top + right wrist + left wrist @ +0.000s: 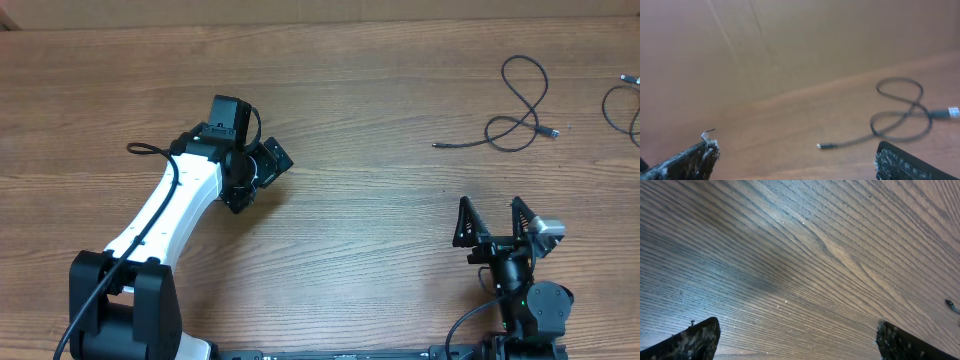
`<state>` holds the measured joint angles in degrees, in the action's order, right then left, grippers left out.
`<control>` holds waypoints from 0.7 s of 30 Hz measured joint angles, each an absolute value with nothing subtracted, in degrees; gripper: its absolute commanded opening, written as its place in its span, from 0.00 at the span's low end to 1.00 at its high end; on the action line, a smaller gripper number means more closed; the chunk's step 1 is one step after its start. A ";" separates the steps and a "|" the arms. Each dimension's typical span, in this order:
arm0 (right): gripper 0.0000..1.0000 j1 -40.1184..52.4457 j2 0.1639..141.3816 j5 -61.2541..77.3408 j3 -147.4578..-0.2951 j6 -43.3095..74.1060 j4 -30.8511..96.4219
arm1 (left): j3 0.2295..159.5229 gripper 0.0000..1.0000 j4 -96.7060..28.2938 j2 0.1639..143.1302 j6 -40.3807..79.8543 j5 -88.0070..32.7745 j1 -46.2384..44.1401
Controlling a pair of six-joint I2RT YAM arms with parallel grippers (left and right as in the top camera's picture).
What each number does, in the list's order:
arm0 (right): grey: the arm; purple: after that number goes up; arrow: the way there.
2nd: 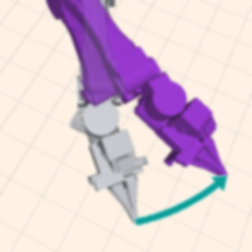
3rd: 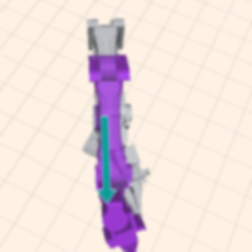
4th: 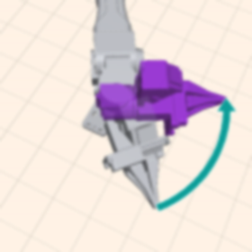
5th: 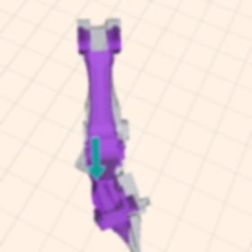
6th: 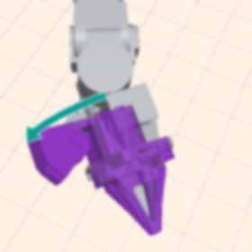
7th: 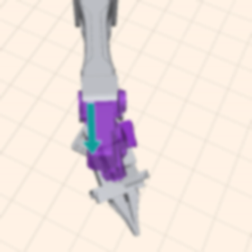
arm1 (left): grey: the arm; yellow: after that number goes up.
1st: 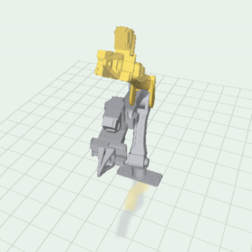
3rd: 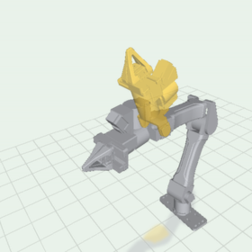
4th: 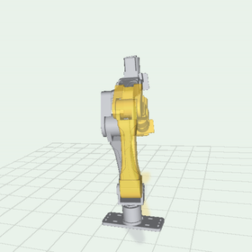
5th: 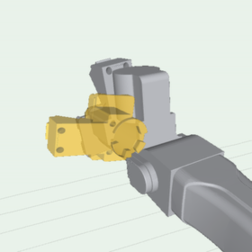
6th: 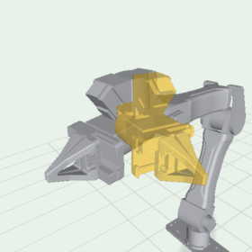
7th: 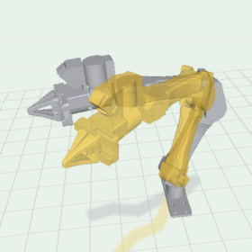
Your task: Untangle cables
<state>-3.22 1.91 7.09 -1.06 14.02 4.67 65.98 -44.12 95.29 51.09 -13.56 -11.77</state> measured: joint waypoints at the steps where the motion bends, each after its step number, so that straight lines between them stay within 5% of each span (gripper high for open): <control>1: 1.00 -3.22 1.91 6.79 -1.06 14.09 4.86 | 65.98 1.00 -44.12 95.29 51.09 -13.56 -11.77; 21: 1.00 -3.22 0.89 3.66 -1.06 -1.78 4.73 | 65.98 0.99 -44.10 95.29 51.09 -13.56 -11.77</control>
<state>-3.22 0.89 3.66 -1.06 -1.78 4.73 65.98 -44.10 95.29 51.09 -13.56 -11.77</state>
